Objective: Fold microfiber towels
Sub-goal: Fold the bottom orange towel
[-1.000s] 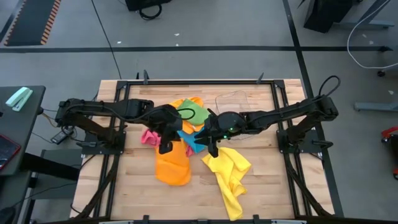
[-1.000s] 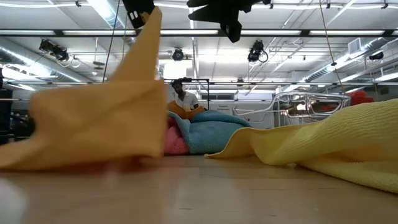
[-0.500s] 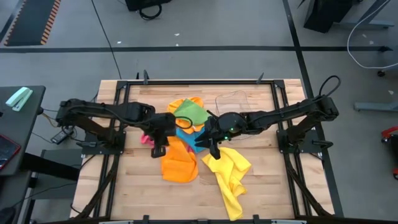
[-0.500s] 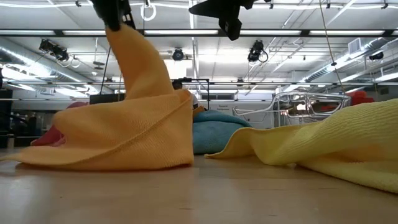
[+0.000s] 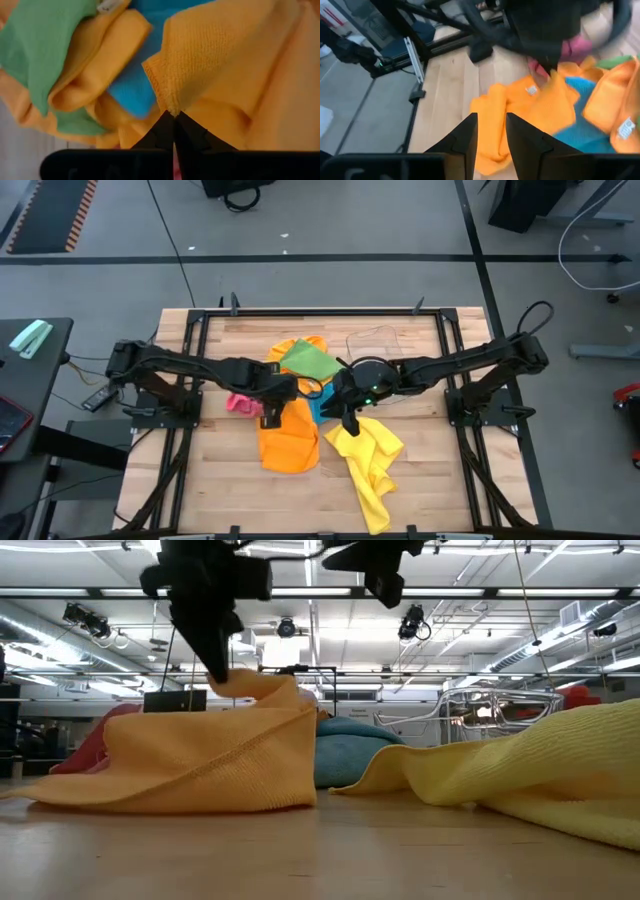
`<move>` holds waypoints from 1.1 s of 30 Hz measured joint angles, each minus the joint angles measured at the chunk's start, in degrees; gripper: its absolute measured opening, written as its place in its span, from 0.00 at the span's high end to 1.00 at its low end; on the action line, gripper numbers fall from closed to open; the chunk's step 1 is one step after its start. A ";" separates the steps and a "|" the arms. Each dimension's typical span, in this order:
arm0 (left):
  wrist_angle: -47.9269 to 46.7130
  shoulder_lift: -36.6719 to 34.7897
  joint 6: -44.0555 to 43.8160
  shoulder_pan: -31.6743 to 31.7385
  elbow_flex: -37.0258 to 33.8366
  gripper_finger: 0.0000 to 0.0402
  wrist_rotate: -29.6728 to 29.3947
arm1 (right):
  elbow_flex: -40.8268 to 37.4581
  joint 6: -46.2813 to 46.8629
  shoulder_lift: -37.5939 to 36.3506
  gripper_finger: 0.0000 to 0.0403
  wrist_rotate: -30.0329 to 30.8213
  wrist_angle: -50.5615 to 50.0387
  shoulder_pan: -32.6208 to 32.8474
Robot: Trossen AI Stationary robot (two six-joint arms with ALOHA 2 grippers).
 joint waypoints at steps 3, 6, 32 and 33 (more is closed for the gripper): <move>-0.79 1.05 -0.87 0.49 -0.11 0.90 0.96 | 0.02 -0.08 -2.36 0.73 0.69 -4.18 0.00; -2.37 0.67 -2.15 0.30 0.70 0.76 2.96 | 0.04 -0.41 -5.03 0.73 3.05 -7.81 0.00; 7.78 -0.84 -5.61 -26.58 -2.65 0.55 9.97 | 0.04 2.17 -5.74 0.73 12.28 -12.40 -0.07; 8.15 -0.80 -5.60 -27.14 -3.80 0.56 9.92 | 0.04 2.73 -5.72 0.73 12.28 -12.39 -0.07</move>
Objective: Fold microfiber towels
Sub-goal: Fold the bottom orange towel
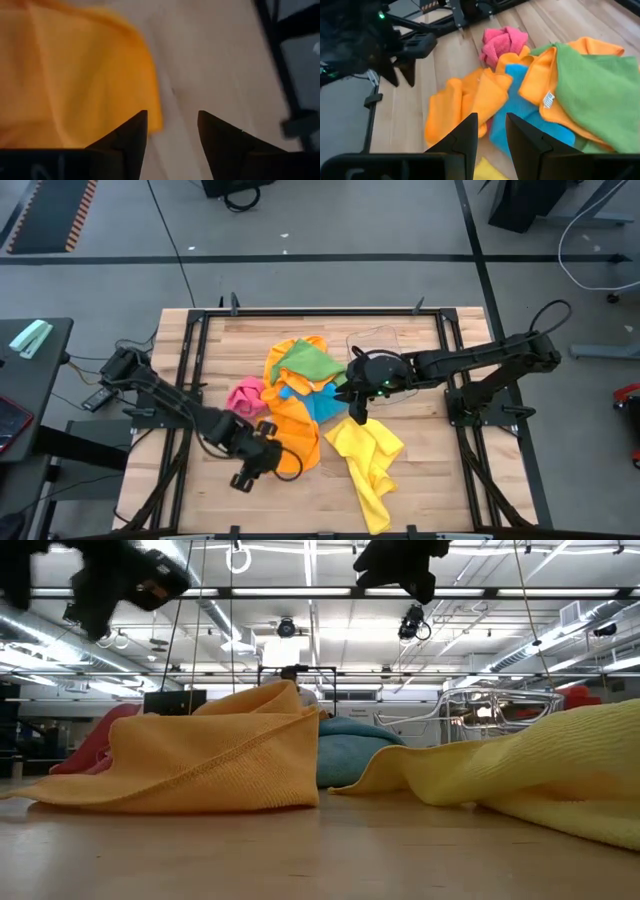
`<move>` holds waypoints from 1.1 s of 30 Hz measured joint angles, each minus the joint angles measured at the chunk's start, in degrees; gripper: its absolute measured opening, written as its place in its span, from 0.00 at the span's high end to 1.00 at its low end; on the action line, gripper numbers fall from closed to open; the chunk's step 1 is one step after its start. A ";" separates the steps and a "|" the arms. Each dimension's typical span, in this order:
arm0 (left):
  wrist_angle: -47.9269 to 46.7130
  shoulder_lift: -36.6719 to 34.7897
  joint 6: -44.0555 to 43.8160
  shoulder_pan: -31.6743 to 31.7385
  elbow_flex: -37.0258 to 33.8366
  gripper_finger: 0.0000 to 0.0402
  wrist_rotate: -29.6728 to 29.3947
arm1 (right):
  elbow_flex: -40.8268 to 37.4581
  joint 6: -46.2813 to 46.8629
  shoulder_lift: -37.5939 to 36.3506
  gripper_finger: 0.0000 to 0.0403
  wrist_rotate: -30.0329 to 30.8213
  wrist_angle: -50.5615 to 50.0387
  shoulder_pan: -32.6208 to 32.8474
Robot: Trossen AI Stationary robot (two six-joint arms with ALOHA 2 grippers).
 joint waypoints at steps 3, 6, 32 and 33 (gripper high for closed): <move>6.56 0.69 1.14 -0.99 -2.90 0.58 0.01 | 0.00 1.91 -0.11 0.73 0.00 0.09 0.02; 10.58 1.25 0.94 -1.46 -5.75 0.59 -0.12 | 0.00 2.59 -0.40 0.73 -0.13 0.45 0.42; 19.63 12.14 0.48 -4.32 -11.70 0.75 -5.91 | 0.02 5.51 -0.59 0.73 0.11 3.91 8.46; 19.55 12.18 0.31 -4.26 -11.70 0.80 -5.11 | 0.02 5.55 -0.59 0.73 0.15 3.93 8.46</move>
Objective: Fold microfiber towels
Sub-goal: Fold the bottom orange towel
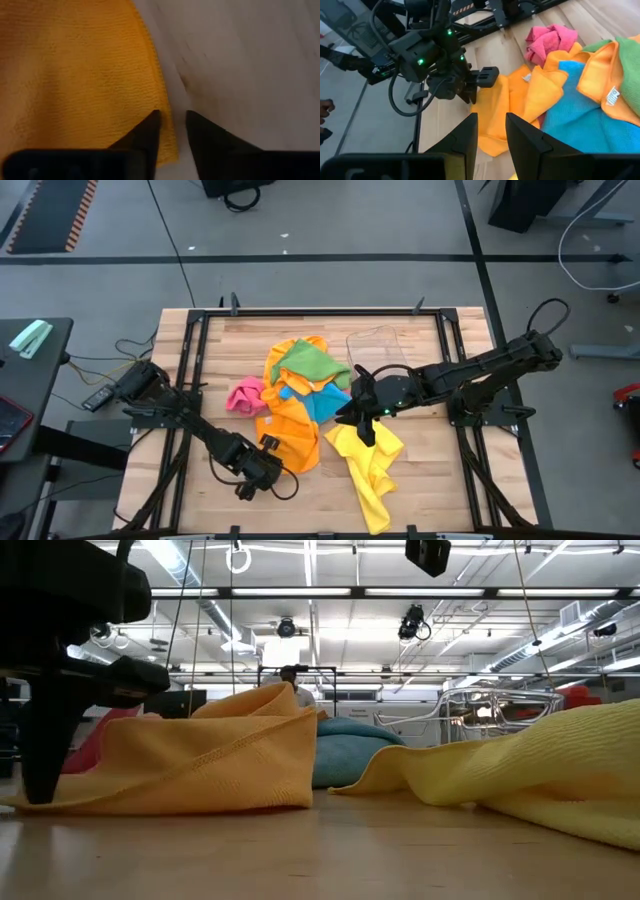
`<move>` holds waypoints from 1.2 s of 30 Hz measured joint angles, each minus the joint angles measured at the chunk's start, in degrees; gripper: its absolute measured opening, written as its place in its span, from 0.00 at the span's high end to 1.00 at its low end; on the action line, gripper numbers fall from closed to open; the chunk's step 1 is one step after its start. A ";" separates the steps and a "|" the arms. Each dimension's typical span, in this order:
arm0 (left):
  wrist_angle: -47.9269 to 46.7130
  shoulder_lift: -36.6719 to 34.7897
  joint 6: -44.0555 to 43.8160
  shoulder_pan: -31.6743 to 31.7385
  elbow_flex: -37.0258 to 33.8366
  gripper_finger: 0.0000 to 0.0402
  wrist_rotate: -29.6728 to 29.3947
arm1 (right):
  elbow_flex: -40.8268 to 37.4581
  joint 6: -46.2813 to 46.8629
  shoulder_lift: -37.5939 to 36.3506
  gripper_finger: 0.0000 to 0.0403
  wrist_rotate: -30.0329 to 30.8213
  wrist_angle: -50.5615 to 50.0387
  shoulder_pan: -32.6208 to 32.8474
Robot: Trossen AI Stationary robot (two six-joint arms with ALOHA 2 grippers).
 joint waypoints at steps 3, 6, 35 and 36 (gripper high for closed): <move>-0.29 0.05 -3.99 0.03 0.53 0.96 1.87 | 0.00 0.26 0.00 0.73 0.04 0.41 -0.02; -1.62 0.07 -9.94 0.07 2.62 0.97 4.09 | 0.00 -0.29 0.00 0.73 -0.68 0.49 0.56; -1.67 -5.68 -40.46 -3.08 16.68 0.96 13.29 | 0.00 -23.13 24.54 0.55 -5.40 9.84 8.22; -1.71 -5.68 -40.56 -3.08 16.68 0.97 13.29 | 0.00 -23.68 25.42 0.55 -5.30 10.33 8.22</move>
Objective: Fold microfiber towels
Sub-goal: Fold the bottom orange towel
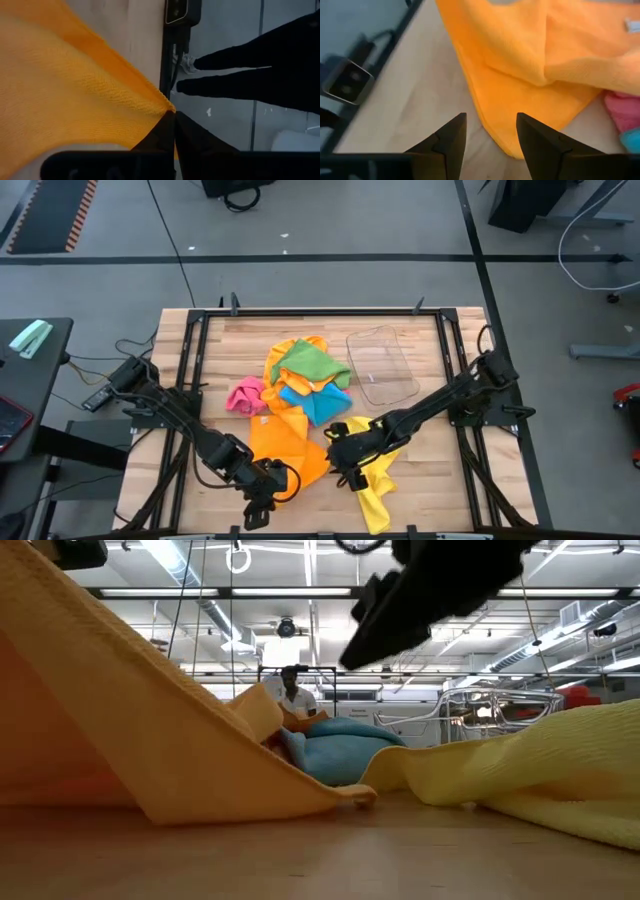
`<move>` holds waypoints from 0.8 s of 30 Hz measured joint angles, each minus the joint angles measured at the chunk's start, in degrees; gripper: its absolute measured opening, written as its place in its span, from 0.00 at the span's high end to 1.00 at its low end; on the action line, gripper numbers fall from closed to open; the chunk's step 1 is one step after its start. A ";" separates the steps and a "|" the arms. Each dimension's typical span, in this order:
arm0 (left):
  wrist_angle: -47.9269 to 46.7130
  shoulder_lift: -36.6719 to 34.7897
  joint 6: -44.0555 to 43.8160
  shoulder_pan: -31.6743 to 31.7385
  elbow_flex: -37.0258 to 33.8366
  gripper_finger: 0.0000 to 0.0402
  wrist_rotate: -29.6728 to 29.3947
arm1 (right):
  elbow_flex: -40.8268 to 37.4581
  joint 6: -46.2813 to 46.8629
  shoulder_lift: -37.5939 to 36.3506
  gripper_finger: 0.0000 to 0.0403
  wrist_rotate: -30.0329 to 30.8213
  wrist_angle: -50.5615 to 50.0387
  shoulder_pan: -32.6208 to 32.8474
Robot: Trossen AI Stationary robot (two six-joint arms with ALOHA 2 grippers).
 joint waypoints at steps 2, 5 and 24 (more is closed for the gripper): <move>-0.01 0.01 -0.60 0.05 0.00 0.98 0.00 | -0.02 -0.97 1.79 0.55 0.37 2.07 0.20; -0.08 0.00 -1.49 0.04 0.00 0.99 0.02 | -0.02 -3.33 4.20 0.55 1.69 3.61 0.70; 0.08 0.00 -2.67 0.02 0.00 0.95 0.02 | 0.05 -6.96 11.73 0.59 5.45 5.34 0.00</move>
